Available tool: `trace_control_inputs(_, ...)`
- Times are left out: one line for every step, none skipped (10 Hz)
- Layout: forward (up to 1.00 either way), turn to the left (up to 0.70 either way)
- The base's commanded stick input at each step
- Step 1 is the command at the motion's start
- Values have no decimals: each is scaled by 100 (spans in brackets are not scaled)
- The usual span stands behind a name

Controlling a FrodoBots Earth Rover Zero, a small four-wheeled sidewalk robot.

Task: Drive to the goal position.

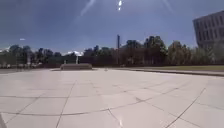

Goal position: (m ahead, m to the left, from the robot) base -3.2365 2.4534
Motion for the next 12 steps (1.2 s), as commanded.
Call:
trace_control_inputs(0, 0)
trace_control_inputs(0, 0)
trace_control_inputs(0, 0)
trace_control_inputs(0, 0)
trace_control_inputs(2, 0)
trace_control_inputs(3, 0)
trace_control_inputs(1, 0)
trace_control_inputs(2, 0)
trace_control_inputs(1, 0)
trace_control_inputs(3, 0)
trace_control_inputs(1, 0)
trace_control_inputs(4, 0)
